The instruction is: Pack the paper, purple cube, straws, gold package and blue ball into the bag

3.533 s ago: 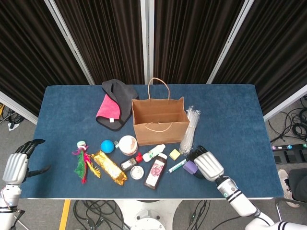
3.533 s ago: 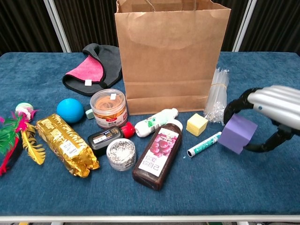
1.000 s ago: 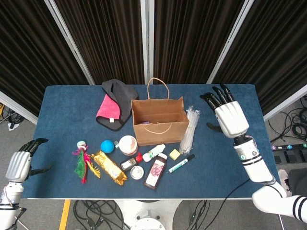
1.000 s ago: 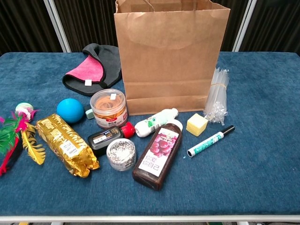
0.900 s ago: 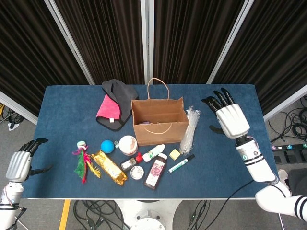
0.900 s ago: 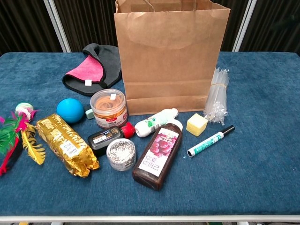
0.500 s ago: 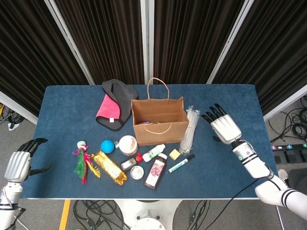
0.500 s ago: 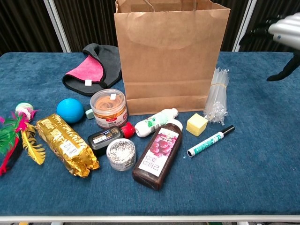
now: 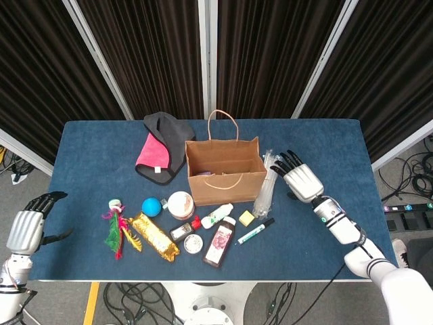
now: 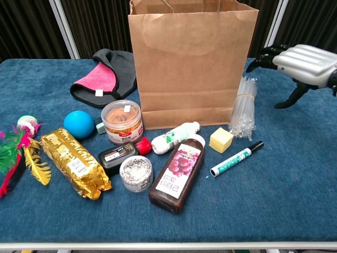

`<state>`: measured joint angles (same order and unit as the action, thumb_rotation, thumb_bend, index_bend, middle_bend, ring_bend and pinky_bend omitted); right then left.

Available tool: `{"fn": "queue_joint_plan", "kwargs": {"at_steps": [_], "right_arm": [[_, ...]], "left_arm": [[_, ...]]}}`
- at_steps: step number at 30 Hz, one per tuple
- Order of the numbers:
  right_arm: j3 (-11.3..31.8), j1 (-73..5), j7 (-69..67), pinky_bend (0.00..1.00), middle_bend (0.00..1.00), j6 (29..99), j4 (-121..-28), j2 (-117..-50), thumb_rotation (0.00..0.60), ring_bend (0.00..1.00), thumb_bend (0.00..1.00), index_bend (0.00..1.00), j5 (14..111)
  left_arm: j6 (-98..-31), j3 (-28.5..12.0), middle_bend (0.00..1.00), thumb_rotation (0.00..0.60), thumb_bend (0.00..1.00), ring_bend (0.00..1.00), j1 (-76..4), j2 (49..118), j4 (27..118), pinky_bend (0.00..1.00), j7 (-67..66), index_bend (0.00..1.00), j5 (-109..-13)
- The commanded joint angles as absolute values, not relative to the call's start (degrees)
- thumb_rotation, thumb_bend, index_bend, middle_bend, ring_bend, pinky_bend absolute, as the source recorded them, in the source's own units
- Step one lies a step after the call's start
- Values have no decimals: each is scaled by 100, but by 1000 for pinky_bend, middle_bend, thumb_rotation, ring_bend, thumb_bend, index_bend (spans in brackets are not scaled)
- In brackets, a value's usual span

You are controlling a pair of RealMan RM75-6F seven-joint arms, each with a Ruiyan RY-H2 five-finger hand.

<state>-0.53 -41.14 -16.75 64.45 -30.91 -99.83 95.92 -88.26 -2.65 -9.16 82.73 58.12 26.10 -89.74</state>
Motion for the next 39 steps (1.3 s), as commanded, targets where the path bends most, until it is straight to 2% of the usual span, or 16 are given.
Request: {"fn": "queue_joint_plan", "kwargs": {"at_steps": [1,12,17,23,32,39], "right_arm": [[-175,-4284,-2057,0,172,6323,-2538,-10395,600,28,0,201,9693],[-268,-4418,-2321,0,189,5932,-2096,-10757,600,50,0,204,9624],[-296,-4441,-2340,7,250,5750,-2013,-10853,600,104,13,290,9577],[-266,-4454,-2253,99,338,5690,-1917,-10971,600,193,95,369,9498],[-116,-4371,-2048,263,485,6127,-1843,-11006,600,354,224,572,9354],[-68,-4083,-2003,274,497,6969,-2285,-10476,600,365,248,588,9341]], "left_arm": [[-8810,-265,347,600,69,250,-924,8286,5794,281,2615,291,-8962],[-8782,-270,348,600,69,250,-934,8288,5733,281,2689,291,-8915],[-8795,-251,348,600,69,250,-905,8286,5710,281,2702,291,-8904],[-8792,-252,348,600,70,249,-902,8289,5697,281,2717,291,-8890],[-8800,-260,348,600,68,250,-915,8289,5724,281,2744,291,-8891],[-8801,-245,348,600,69,250,-946,8234,5889,281,2738,291,-8938]]}}
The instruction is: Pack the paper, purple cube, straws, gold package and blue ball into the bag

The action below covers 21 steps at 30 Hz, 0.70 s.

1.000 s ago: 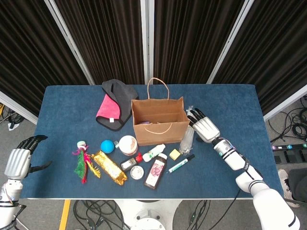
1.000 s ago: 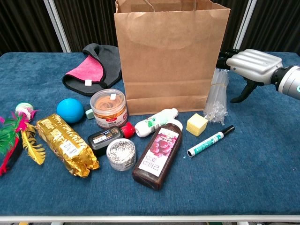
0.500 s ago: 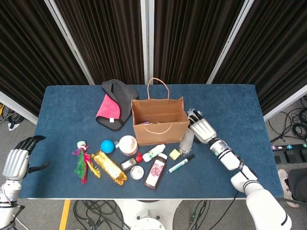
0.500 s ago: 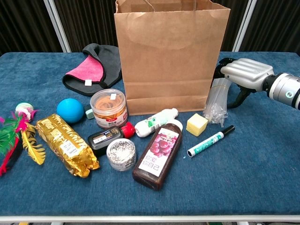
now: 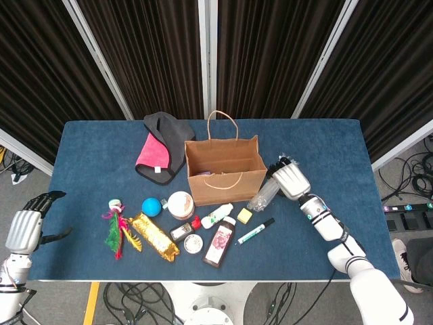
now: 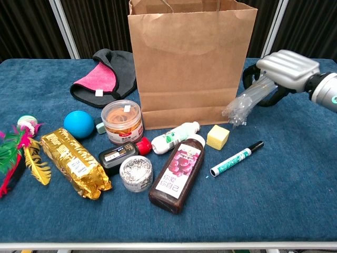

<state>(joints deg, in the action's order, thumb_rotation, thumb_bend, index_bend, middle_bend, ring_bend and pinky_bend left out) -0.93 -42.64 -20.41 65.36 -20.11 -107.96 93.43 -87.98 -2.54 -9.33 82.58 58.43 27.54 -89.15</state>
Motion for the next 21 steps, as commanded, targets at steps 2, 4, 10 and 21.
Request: {"fn": "queue_joint_plan", "kwargs": {"at_steps": [2,4,10,21], "right_arm": [[-60,-3941,-1944,274,497,7335,-2559,-10179,600,365,252,588,9357],[-18,-3804,-1888,273,498,7699,-2941,-9834,600,365,252,588,9350],[340,-3603,-1380,279,498,8615,-4698,-8686,600,365,251,588,9264],[1355,-3701,676,306,508,8485,-8443,-6742,600,379,251,594,8638]], "left_arm": [[-8793,-251,347,600,68,250,-963,8205,5970,281,2738,291,-8944],[-8798,-256,348,600,69,250,-976,8181,6038,281,2704,291,-8954],[-8784,-219,347,600,69,249,-977,8173,6182,281,2603,291,-8981],[-8778,-186,348,600,70,249,-958,8146,6258,281,2634,291,-8982]]}}
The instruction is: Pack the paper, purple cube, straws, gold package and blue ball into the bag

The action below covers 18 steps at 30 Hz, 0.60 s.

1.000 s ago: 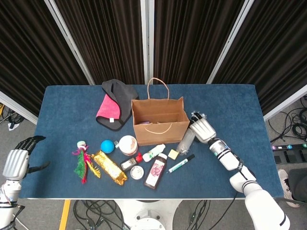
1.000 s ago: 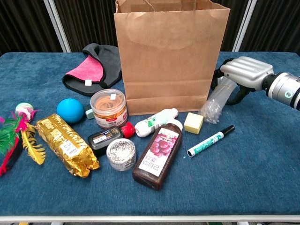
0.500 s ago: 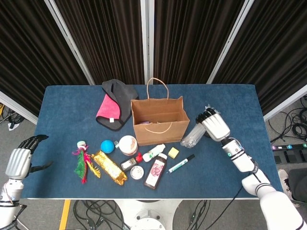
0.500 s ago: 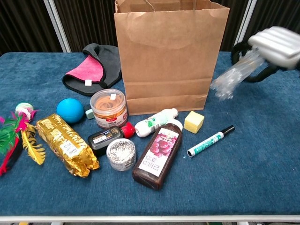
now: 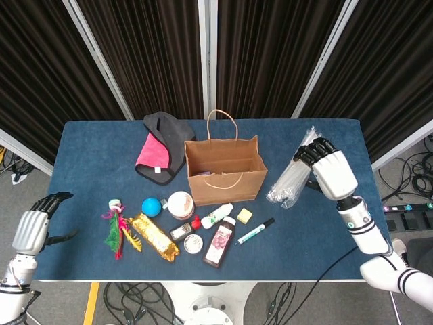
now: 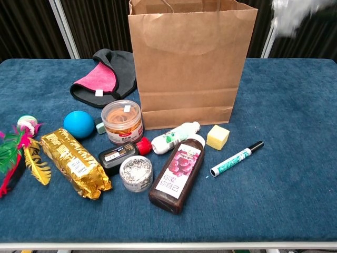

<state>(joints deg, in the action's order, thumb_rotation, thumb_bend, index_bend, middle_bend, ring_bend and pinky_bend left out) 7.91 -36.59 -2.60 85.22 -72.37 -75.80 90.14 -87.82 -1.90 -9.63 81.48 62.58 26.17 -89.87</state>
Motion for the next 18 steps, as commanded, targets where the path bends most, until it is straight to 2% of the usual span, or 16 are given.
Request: {"fn": "queue_joint_plan", "kwargs": {"at_steps": [1,8,13,18], "right_arm": [[1457,-3754,842,306,508,8423,-8625,-6701,600,379,252,594,8562],[1912,-4191,1873,306,508,7962,-9373,-7012,600,379,252,594,8004],[2019,-4514,2641,307,505,7691,-9634,-7585,600,379,252,594,7583],[2100,-4783,2706,307,506,7668,-9810,-8260,600,379,251,594,7515]], "left_arm": [[-8782,-185,348,600,70,250,-951,8147,6259,281,2648,291,-8978],[-8806,-196,348,600,69,249,-947,8141,6250,281,2708,291,-8977],[-8828,-196,348,600,69,250,-930,8120,6257,281,2746,291,-8974],[-8844,-193,347,600,69,250,-924,8090,6262,281,2782,291,-8985]]}}
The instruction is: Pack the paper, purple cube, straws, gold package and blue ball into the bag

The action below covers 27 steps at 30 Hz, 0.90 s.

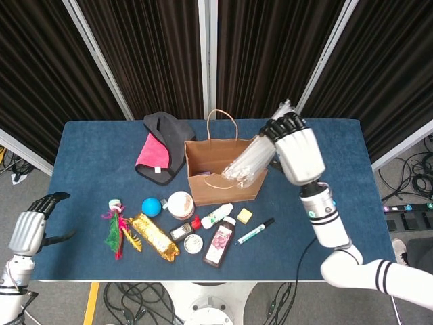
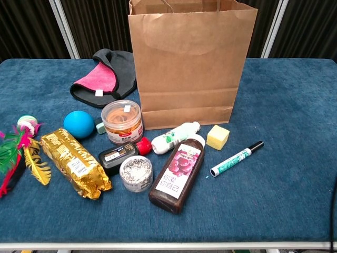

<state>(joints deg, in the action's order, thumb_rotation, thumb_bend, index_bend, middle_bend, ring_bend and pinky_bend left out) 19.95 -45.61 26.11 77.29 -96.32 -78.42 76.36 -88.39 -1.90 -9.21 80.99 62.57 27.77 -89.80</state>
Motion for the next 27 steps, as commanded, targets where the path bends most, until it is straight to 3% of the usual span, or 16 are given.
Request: {"fn": "queue_joint_plan", "kwargs": {"at_steps": [1,11,18,27], "right_arm": [[2146,-4825,2702,307,506,7676,-9857,-8356,600,379,251,594,7482],[2787,-4971,2198,307,506,7952,-10322,-8966,600,379,252,594,6896],[2941,-4799,1189,307,506,7874,-10437,-9376,600,380,254,594,6178],[3377,-4453,278,307,505,7416,-11166,-9187,600,379,263,594,4840]], "left_arm": [[-8851,-196,347,600,69,249,-926,8082,6271,281,2782,291,-8989],[-8815,-221,348,600,70,250,-945,8039,6315,281,2798,291,-8962],[-8813,-202,348,600,69,249,-955,8072,6288,281,2793,291,-8991],[-8773,-212,347,600,69,250,-966,8026,6282,281,2820,291,-8967]]}}
